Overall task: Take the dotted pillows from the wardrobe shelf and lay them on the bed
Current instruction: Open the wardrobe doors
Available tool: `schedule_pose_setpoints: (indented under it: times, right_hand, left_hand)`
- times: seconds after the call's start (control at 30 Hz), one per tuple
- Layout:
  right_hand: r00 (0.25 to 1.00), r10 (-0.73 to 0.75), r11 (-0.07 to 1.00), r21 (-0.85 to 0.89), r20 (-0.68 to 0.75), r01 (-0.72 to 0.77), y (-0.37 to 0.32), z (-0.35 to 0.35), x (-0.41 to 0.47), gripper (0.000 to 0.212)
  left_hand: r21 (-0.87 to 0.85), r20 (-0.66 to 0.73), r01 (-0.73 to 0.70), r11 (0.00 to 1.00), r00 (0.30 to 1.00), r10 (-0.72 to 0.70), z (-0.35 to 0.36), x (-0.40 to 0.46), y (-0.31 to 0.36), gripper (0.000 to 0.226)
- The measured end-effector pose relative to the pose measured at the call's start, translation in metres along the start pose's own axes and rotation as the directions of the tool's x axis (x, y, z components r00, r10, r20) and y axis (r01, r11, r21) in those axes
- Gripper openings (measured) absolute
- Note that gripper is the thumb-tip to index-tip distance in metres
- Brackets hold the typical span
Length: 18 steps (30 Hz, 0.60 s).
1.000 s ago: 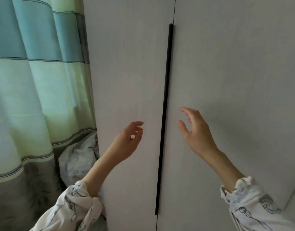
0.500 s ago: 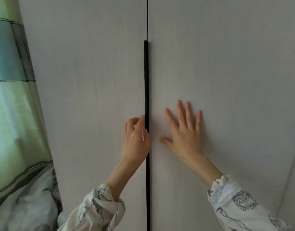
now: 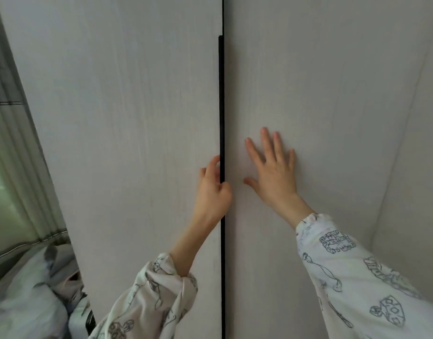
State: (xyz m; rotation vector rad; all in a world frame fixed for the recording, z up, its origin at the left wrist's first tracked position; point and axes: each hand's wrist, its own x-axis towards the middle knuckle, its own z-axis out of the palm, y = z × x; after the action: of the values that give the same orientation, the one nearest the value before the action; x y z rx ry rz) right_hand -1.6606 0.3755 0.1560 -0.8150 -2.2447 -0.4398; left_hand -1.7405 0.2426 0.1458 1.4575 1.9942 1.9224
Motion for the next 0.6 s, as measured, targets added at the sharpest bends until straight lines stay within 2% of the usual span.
schedule_pose_setpoints:
  times: [0.13,0.2,0.27,0.37,0.47,0.53,0.6]
  right_hand:
    - [0.995,-0.036,0.996,0.084,0.093,0.029,0.005,-0.021,0.001,0.082]
    - [0.986,-0.016,0.973,0.23,0.166,-0.023,0.002,-0.028,-0.002,0.07]
    - [0.967,0.002,0.899,0.423,0.253,-0.112,-0.007,-0.032,-0.014,0.061]
    - [0.94,-0.037,0.724,0.658,0.339,-0.208,-0.026,-0.037,-0.045,0.055]
    - [0.907,-0.131,0.46,0.835,0.4,-0.302,-0.051,-0.05,-0.08,0.048]
    - [0.881,-0.205,0.317,0.881,0.426,-0.352,-0.066,-0.061,-0.101,0.046]
    - [0.864,-0.201,0.172,0.885,0.462,-0.433,-0.075,-0.072,-0.115,0.046]
  left_hand:
    - [-0.019,0.034,-0.006,1.0,0.999,0.006,-0.015,-0.018,0.007,0.056]
    - [-0.015,0.03,-0.008,1.0,1.0,0.009,-0.02,-0.028,0.01,0.053]
    - [-0.004,0.02,-0.007,1.0,1.0,0.007,-0.025,-0.036,0.013,0.051]
    - [-0.015,0.0,-0.014,1.0,1.0,0.014,-0.036,-0.048,0.019,0.049]
    - [-0.051,-0.015,-0.001,0.999,1.0,0.001,-0.045,-0.065,0.028,0.05]
    - [-0.052,-0.033,0.022,0.998,0.999,-0.023,-0.05,-0.077,0.035,0.051]
    - [-0.055,-0.048,0.035,0.998,0.998,-0.038,-0.056,-0.09,0.044,0.053]
